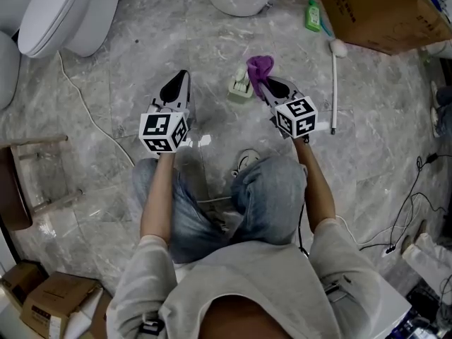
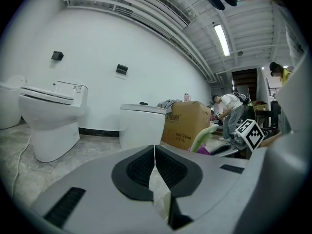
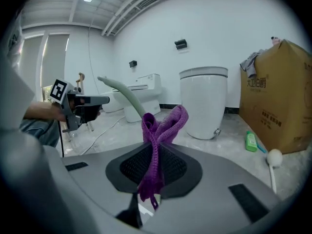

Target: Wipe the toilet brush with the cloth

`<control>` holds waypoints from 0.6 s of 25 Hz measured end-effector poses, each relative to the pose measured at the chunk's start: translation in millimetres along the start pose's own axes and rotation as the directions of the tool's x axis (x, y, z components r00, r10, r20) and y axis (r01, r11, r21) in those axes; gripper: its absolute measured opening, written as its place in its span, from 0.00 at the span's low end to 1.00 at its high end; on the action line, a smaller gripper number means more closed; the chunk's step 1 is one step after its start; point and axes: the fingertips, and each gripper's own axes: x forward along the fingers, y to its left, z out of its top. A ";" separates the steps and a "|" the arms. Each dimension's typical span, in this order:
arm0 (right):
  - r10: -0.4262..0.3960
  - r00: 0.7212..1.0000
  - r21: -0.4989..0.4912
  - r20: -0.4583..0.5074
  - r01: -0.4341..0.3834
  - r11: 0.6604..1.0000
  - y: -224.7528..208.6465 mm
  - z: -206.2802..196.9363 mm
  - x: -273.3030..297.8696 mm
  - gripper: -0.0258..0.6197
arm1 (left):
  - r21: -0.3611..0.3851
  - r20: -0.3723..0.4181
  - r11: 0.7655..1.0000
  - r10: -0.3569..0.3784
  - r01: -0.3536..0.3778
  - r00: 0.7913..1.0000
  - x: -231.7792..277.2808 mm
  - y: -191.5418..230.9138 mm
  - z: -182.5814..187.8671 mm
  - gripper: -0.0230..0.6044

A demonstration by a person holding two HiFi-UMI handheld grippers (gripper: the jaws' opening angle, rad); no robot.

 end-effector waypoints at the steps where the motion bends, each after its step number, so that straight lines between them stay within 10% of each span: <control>1: -0.001 1.000 0.011 -0.012 0.001 1.000 -1.5 -7.3 4.5 0.15 | 0.000 -0.005 1.000 0.001 -0.001 1.000 0.1 1.3 -1.7 0.07; 15: 0.023 0.978 0.149 -0.207 0.009 0.989 -10.1 -109.1 48.4 0.15 | 0.008 -0.027 1.000 0.013 -0.013 1.000 -4.7 8.6 -9.0 0.07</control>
